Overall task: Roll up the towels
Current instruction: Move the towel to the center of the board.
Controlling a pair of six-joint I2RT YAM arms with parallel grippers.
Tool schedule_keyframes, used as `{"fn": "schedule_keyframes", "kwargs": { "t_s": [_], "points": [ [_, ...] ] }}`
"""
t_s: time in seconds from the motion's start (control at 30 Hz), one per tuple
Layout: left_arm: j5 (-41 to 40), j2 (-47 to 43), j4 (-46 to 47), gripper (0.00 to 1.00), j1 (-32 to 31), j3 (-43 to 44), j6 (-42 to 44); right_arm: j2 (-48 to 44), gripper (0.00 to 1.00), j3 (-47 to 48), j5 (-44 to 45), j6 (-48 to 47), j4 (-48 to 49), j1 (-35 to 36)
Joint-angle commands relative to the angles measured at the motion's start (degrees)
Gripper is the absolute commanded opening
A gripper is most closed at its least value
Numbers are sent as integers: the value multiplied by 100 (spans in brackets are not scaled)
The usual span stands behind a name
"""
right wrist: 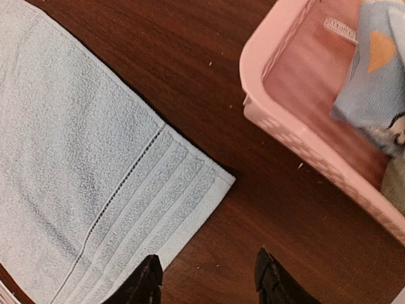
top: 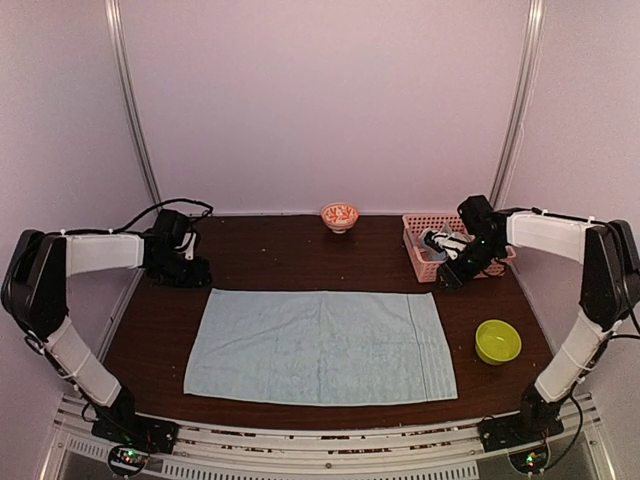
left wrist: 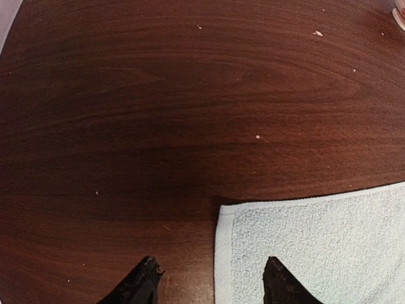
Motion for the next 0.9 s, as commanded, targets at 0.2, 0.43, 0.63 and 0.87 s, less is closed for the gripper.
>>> {"fn": "schedule_keyframes", "kwargs": {
  "t_s": [0.2,0.43,0.63,0.87],
  "points": [
    [893,715,771,51,257,-76,-23,302,43,-456,-933,-276,287,30],
    [951,948,1120,40,343,-173,-172,328,43,-503,-1157,-220,325,35],
    [914,1196,1165,34,345,-75,-101,366,41,-603,-1216,-239,361,34],
    [529,1323,1053,28,291,-25,18,394,41,-650,-1230,-219,411,30]
  ]
}}
